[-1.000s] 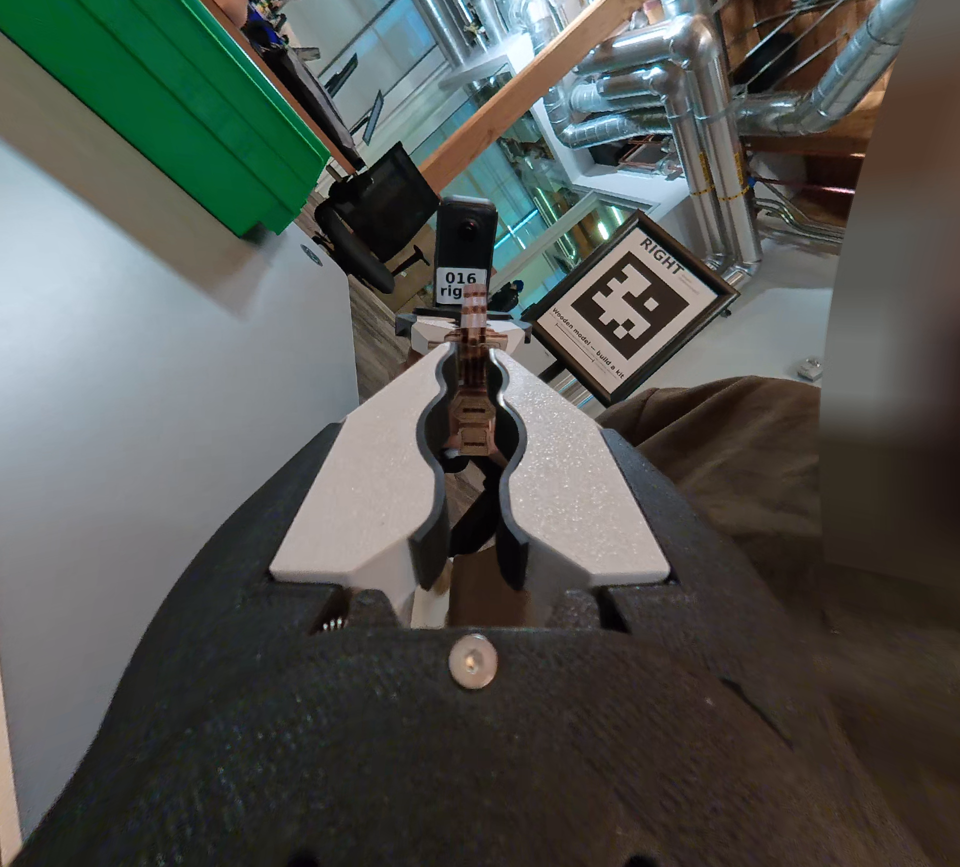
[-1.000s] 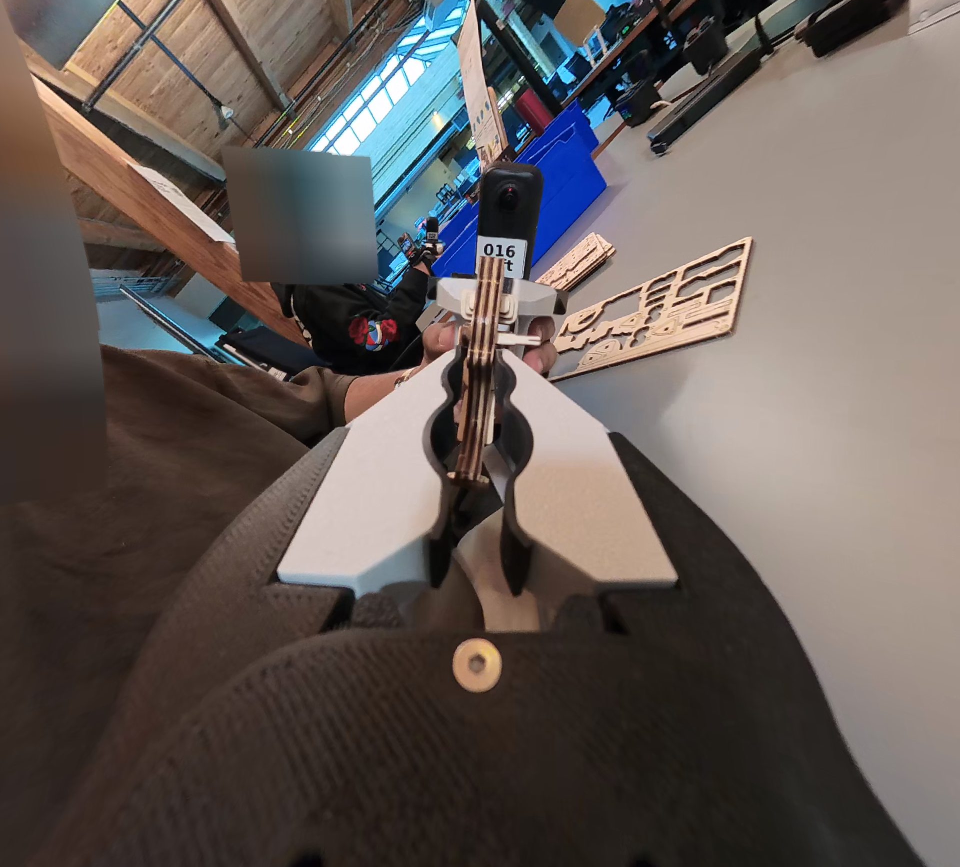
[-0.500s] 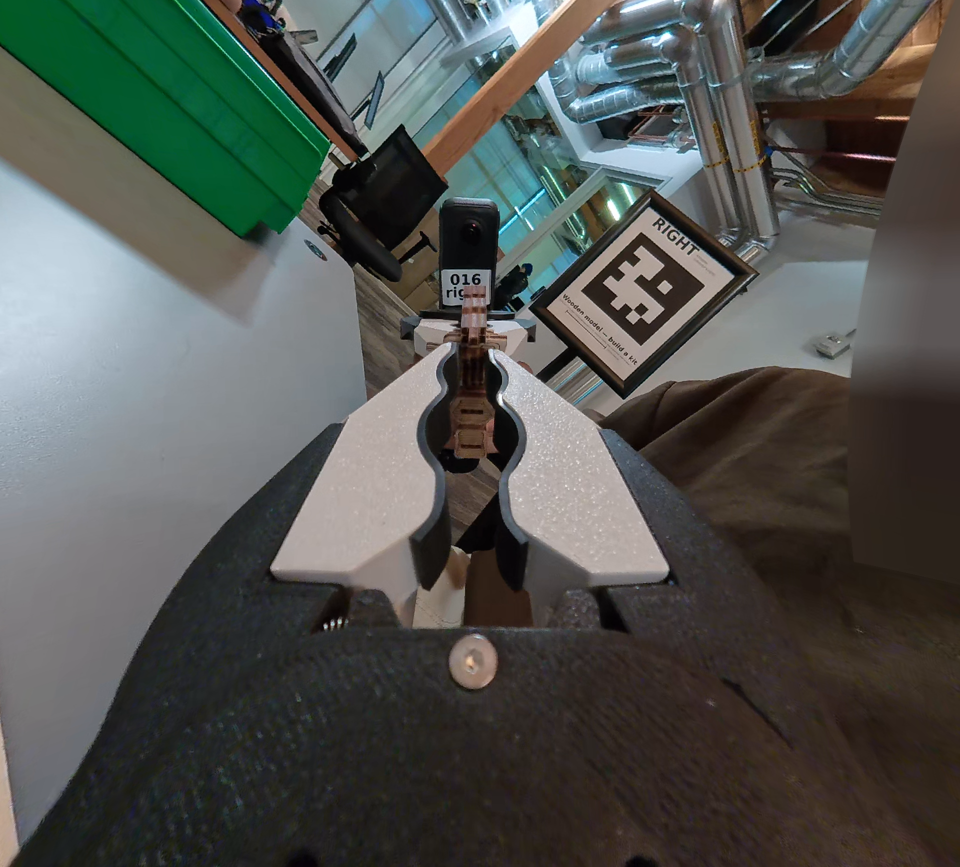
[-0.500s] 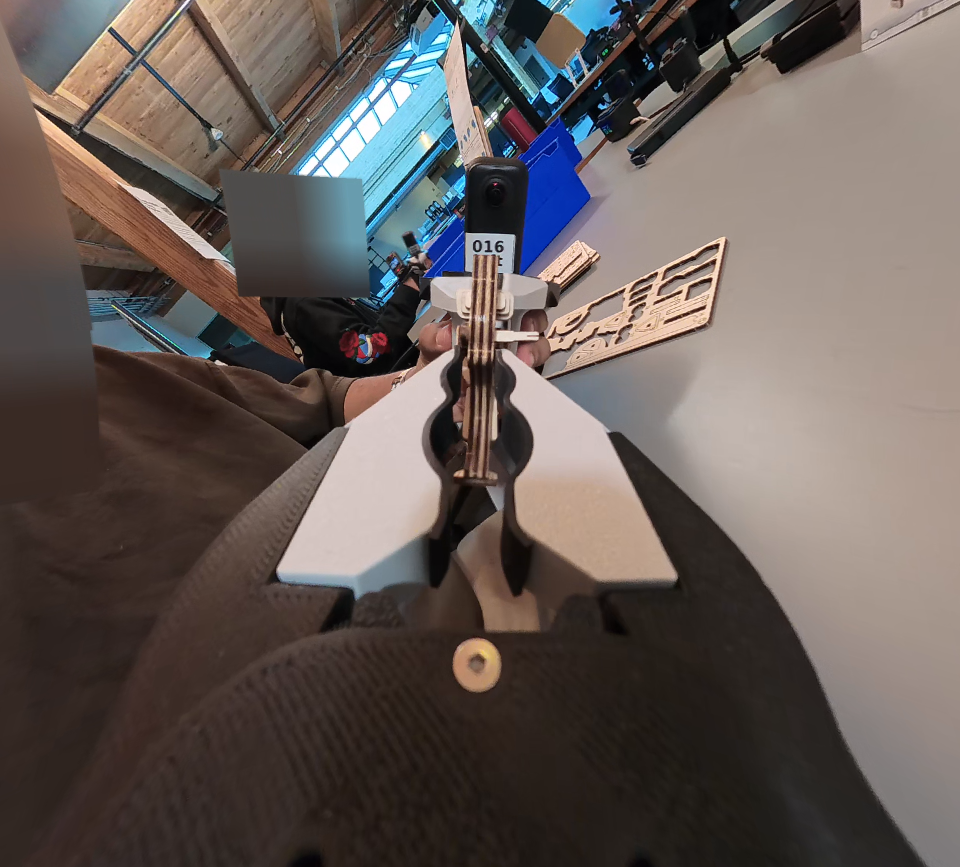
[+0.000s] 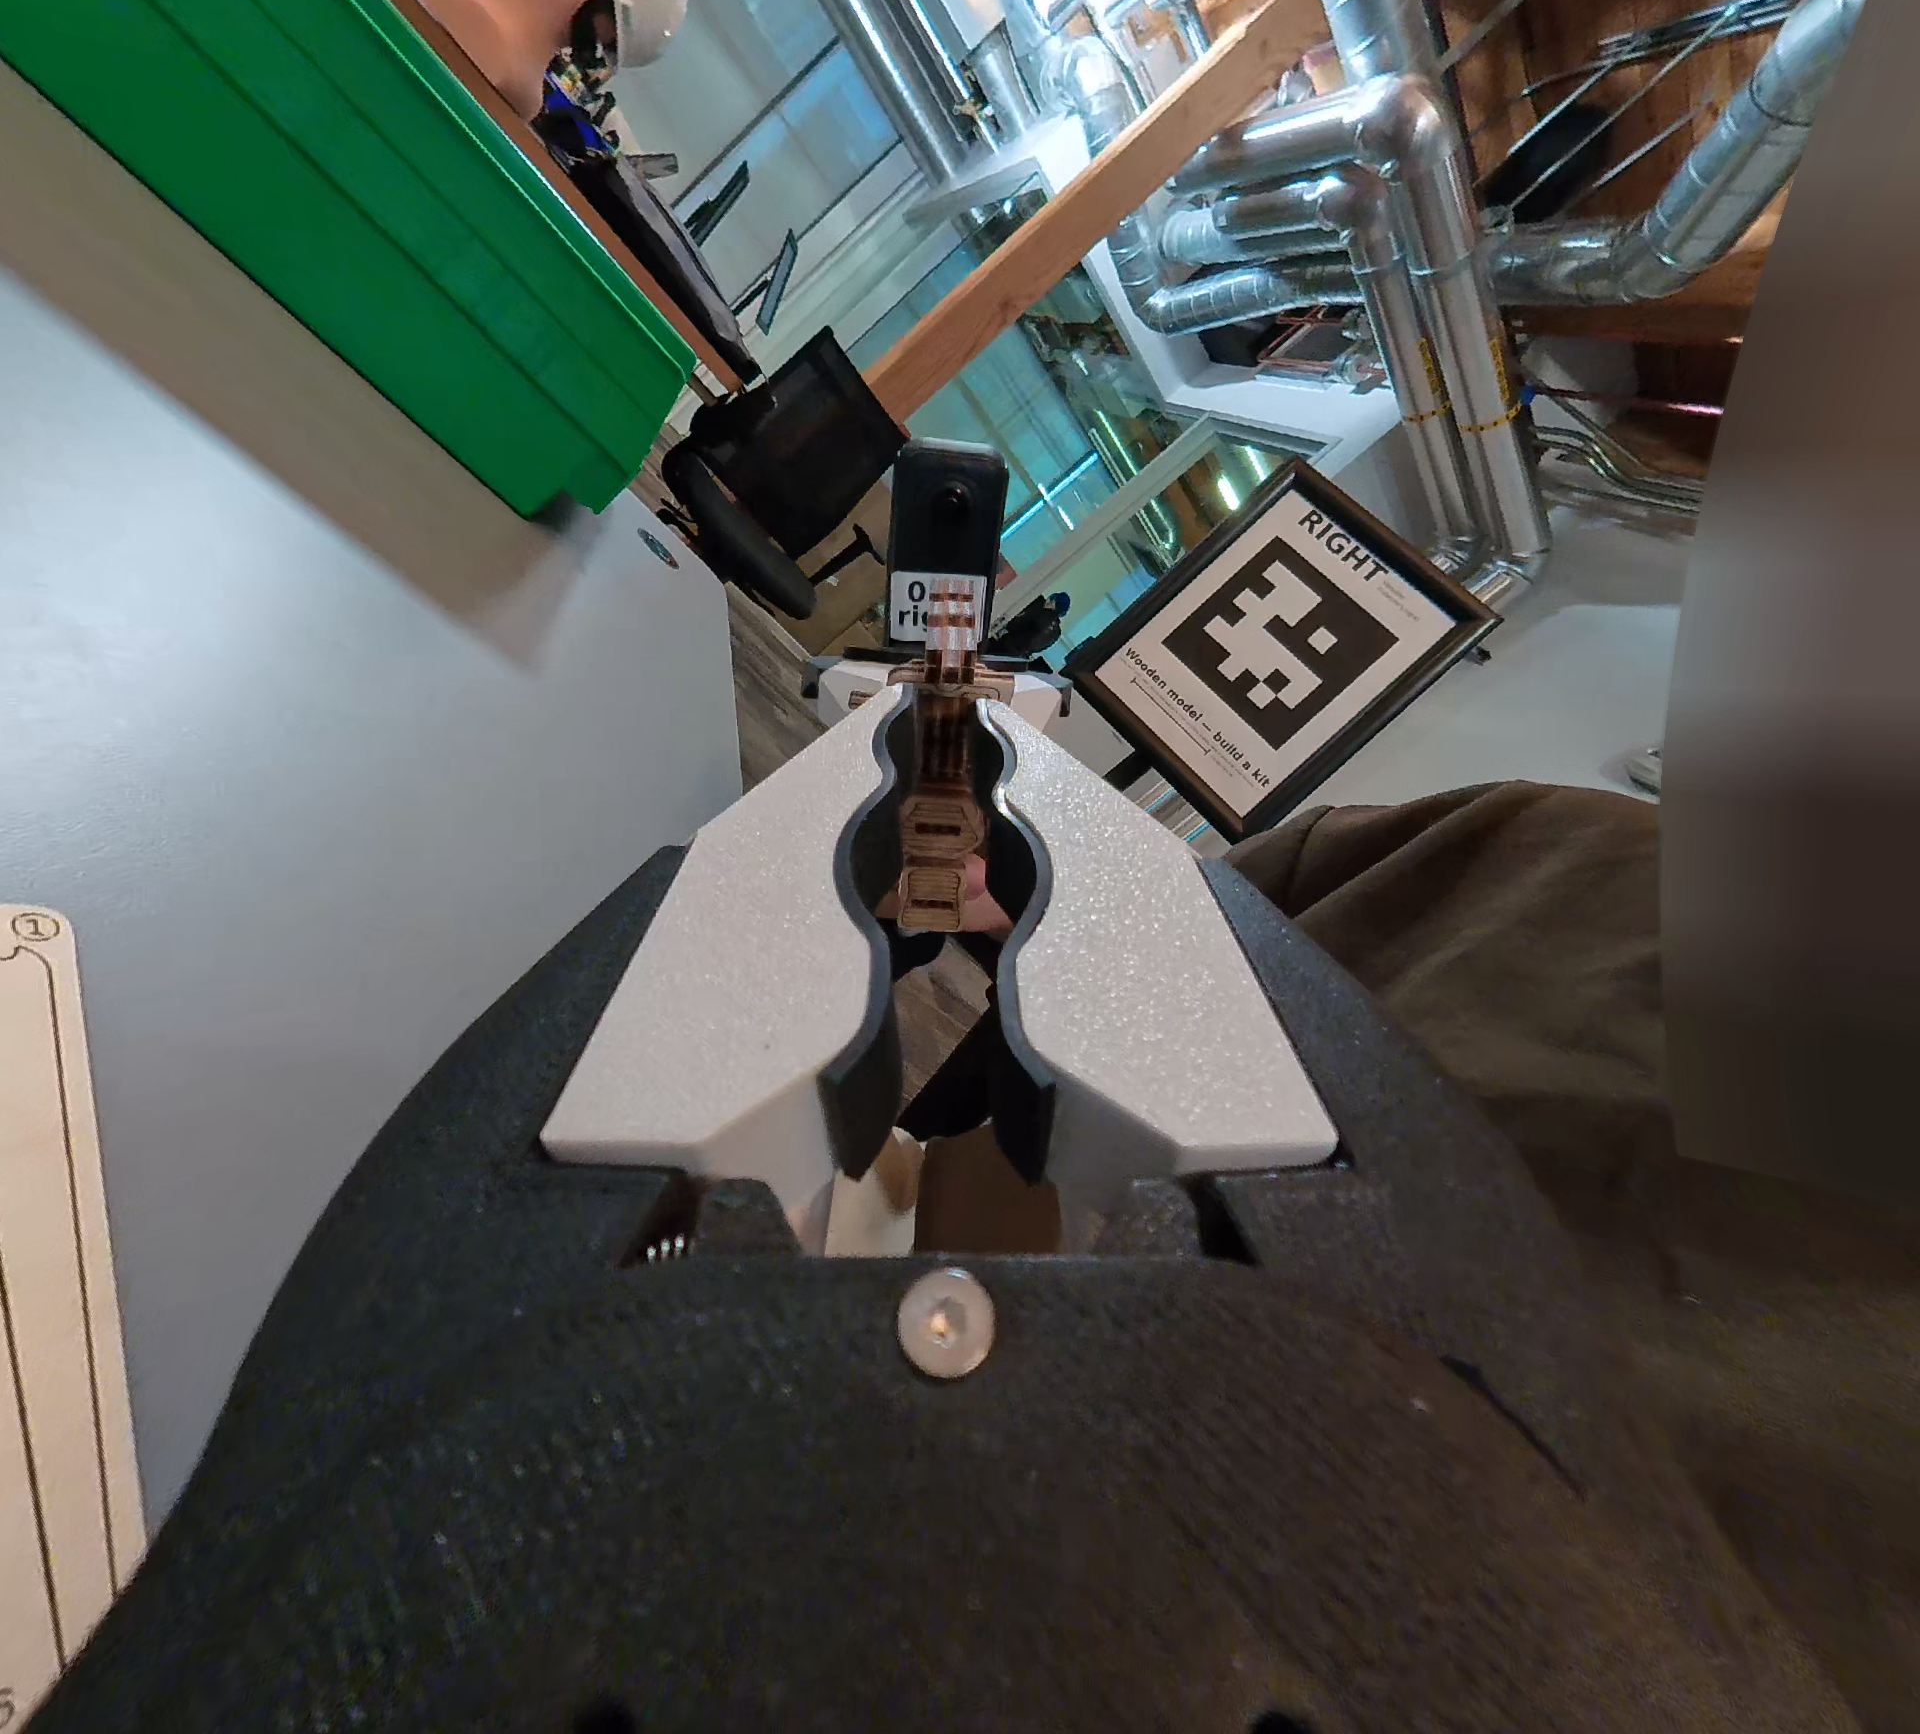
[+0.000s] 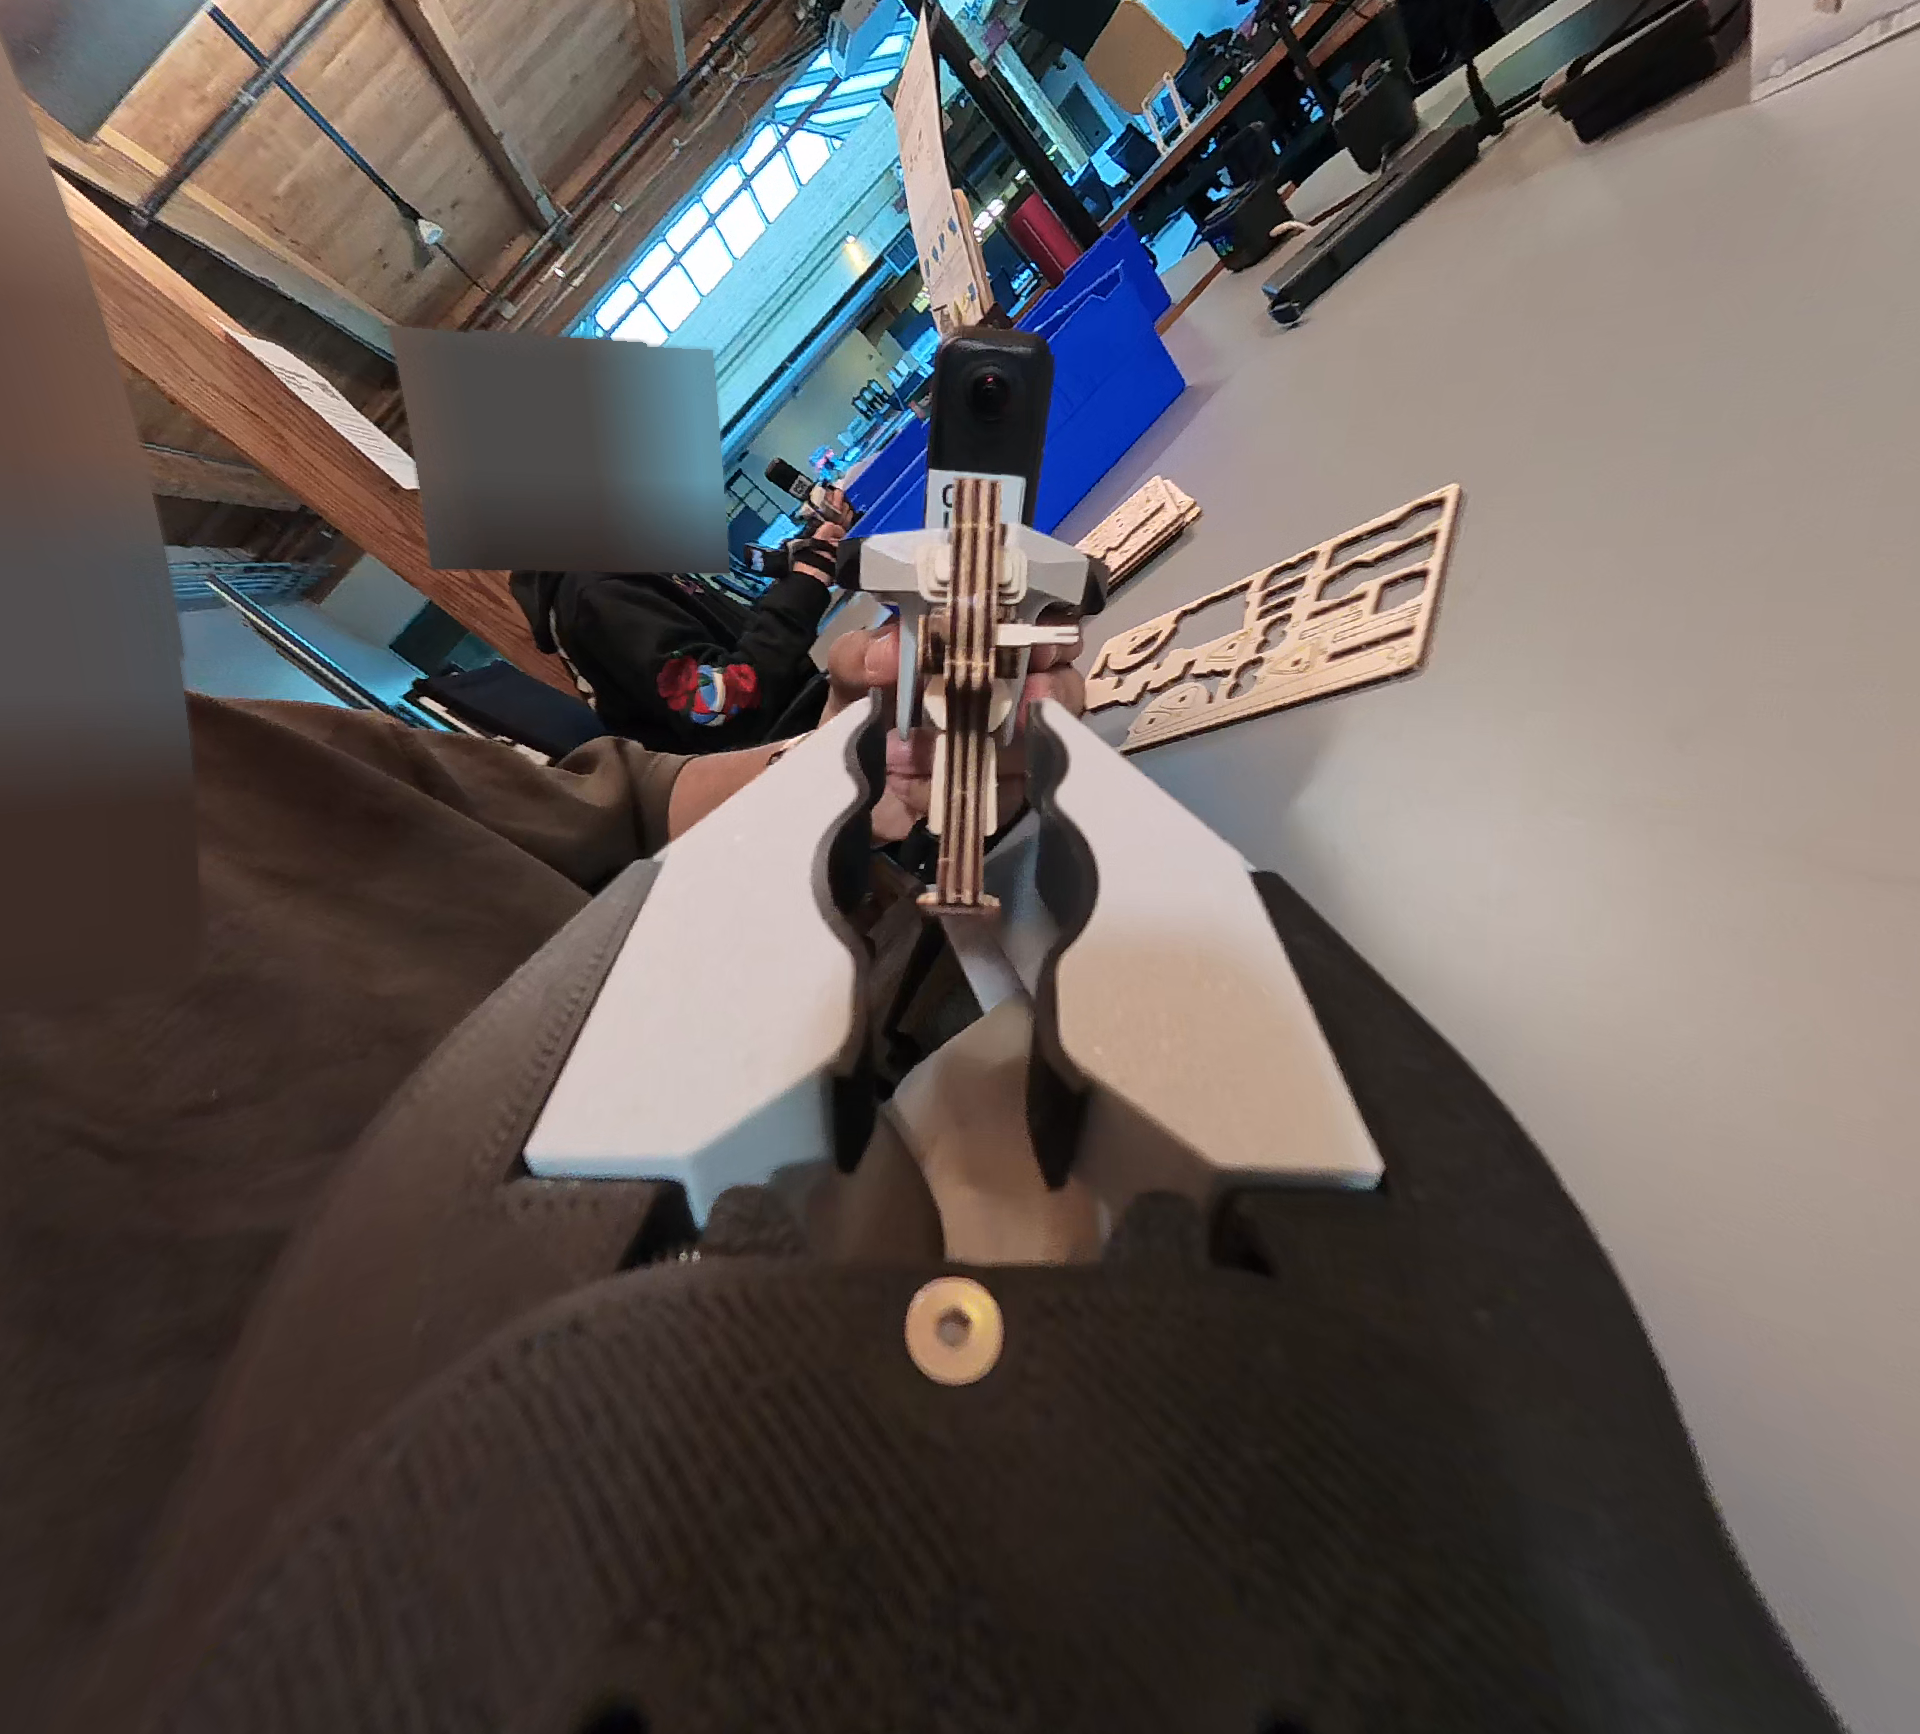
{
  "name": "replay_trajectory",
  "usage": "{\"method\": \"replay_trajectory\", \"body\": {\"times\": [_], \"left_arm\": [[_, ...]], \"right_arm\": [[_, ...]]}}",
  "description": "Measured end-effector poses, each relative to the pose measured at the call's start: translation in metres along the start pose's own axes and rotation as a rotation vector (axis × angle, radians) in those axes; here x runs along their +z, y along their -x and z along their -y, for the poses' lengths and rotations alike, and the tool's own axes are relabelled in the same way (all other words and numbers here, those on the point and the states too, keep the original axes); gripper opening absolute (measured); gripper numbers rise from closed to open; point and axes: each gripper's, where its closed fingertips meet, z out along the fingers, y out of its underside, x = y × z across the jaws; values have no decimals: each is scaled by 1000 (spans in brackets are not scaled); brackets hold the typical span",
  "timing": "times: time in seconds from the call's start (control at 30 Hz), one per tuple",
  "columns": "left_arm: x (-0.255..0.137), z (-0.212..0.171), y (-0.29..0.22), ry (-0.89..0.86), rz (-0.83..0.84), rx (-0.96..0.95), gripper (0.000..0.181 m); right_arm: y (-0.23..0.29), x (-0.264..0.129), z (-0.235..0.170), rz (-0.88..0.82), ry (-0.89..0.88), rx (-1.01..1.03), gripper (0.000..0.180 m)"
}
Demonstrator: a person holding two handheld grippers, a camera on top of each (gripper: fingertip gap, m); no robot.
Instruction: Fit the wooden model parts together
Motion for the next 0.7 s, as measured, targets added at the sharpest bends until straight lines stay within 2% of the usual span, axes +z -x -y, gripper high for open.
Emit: {"method": "replay_trajectory", "body": {"times": [0.07,0.17,0.7], "left_arm": [[-1,-1,-1,2,3,6,5],[-1,-4,-2,14,10,25,5],[-4,-10,-9,41,20,85,6]], "right_arm": [[-1,1,1,-14,1,-24,25],[2,2,1,-12,22,-64,16],[7,9,-1,10,65,-97,10]]}}
